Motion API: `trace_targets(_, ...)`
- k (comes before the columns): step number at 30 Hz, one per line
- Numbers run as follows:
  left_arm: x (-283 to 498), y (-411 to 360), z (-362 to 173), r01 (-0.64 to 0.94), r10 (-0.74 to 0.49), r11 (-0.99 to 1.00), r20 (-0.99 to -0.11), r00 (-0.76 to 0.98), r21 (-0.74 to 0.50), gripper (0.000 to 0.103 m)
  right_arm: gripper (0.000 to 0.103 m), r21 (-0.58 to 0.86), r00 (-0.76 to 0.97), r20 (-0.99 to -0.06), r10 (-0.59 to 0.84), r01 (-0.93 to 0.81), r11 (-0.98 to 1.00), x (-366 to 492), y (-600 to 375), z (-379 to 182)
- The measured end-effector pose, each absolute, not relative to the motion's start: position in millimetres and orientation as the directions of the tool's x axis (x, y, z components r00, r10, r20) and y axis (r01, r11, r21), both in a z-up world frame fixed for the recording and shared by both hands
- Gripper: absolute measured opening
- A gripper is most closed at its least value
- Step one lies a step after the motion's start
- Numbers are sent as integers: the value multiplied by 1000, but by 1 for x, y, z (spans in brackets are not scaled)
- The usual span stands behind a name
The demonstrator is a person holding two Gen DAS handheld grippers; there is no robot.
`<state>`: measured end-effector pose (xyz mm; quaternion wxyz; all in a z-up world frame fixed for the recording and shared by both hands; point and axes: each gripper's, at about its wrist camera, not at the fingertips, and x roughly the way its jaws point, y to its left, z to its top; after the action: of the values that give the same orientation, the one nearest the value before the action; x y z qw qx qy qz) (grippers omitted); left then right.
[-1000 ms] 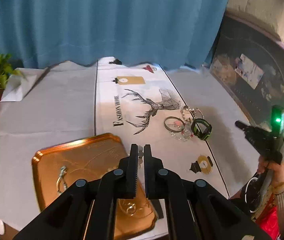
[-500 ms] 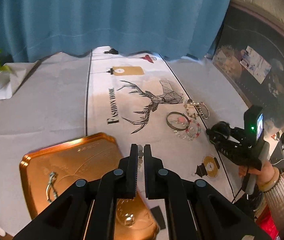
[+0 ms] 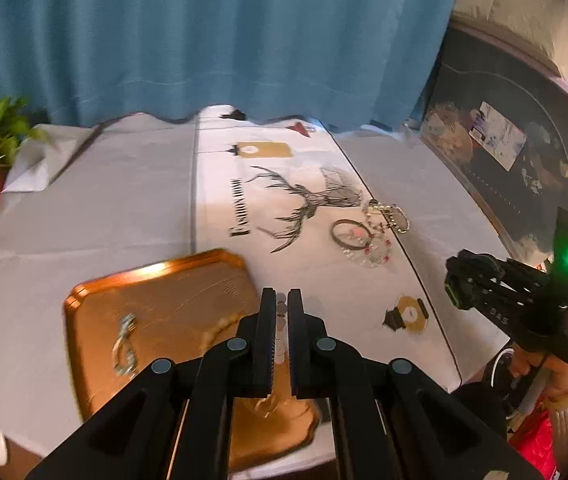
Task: Organize jewelry
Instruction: 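Grasp the black green-striped watch with the right tool and lift it, then lower the watch into the copper tray and open the right tool while the left tool releases its bracelet there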
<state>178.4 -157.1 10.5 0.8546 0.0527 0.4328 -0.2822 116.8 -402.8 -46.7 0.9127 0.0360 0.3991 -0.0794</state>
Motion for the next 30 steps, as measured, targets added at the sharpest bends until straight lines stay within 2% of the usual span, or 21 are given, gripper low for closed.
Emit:
trace_targets(9, 133, -81, 7, 447, -368, 886, -769, 522, -121, 4, 24, 21, 682, -728, -68, 121, 992, 72, -325, -22)
trace_targets(15, 125, -42, -7, 392, -348, 909, -779, 521, -143, 4, 24, 57, 682, -731, 27, 22, 998, 56, -263, -26)
trace_targets(30, 174, -16, -53, 347, -298, 929, -815, 496, -128, 4, 24, 59, 621, -767, 159, -179, 982, 122, -158, -67)
